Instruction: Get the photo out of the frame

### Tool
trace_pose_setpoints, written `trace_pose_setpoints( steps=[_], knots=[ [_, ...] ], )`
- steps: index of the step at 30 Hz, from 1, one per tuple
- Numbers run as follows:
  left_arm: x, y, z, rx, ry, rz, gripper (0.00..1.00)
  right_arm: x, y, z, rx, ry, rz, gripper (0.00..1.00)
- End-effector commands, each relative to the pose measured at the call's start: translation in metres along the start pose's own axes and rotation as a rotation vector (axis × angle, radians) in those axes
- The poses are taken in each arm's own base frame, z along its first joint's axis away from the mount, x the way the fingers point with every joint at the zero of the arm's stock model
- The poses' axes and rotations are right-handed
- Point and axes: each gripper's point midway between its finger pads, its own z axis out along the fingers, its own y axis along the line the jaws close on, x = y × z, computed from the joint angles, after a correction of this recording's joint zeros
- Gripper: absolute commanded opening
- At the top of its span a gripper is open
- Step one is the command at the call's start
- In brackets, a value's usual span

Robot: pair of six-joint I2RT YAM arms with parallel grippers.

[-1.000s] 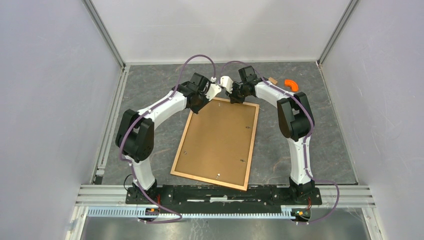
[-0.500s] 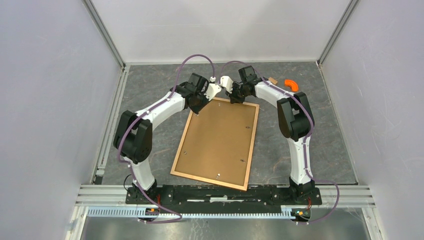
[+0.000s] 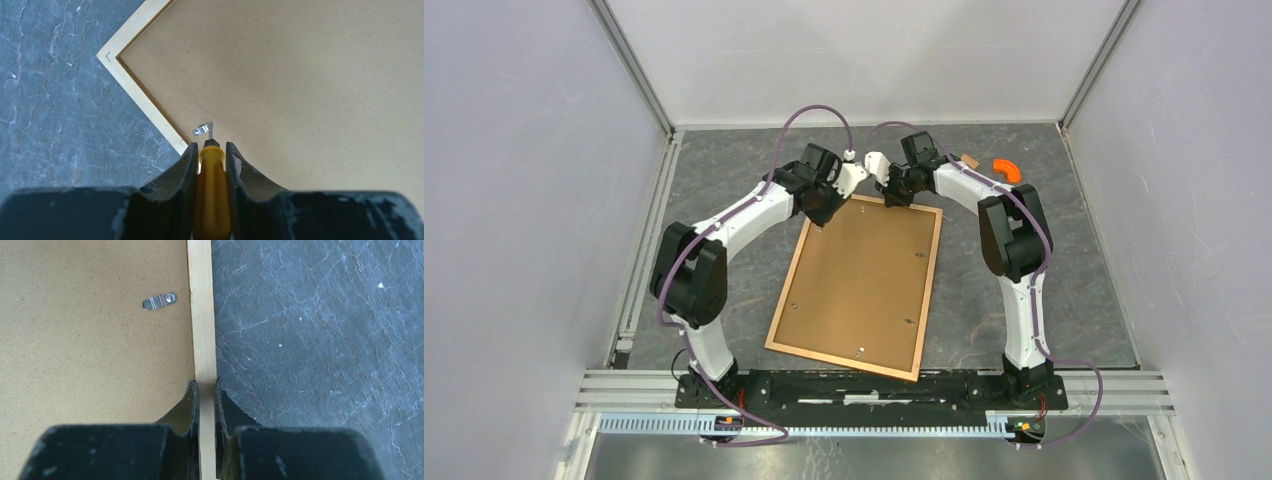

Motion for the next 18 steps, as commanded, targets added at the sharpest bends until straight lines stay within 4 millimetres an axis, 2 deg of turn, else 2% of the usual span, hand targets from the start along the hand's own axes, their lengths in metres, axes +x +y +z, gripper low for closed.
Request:
trace_pose_setpoints(
  steps=[1,3,5,7,10,14,18],
  knots=[
    [-0.044,0.013,-0.052,0.009,-0.157,-0.085,0.02,-0.004,0.006,0.011,-0.027,-0.016,0.030,0.01],
    [-0.044,0.017,-0.065,0.025,-0.168,-0.115,0.02,-0.008,0.001,0.007,-0.008,-0.023,0.036,0.05],
    [-0.044,0.019,-0.077,0.049,-0.182,-0.152,0.02,-0.013,-0.007,-0.001,0.014,-0.039,0.044,0.20],
    [-0.041,0.019,-0.088,0.073,-0.192,-0.180,0.02,-0.021,-0.016,-0.013,0.036,-0.062,0.047,0.31],
    [-0.038,0.015,-0.107,0.112,-0.213,-0.223,0.02,-0.041,-0.025,-0.036,0.064,-0.118,0.044,0.51],
    [-0.037,0.004,-0.136,0.191,-0.258,-0.272,0.02,-0.079,-0.023,-0.070,0.066,-0.217,0.031,0.61],
    [-0.040,-0.011,-0.160,0.273,-0.311,-0.317,0.02,-0.121,0.005,-0.110,-0.026,-0.324,0.023,0.66]
  ],
)
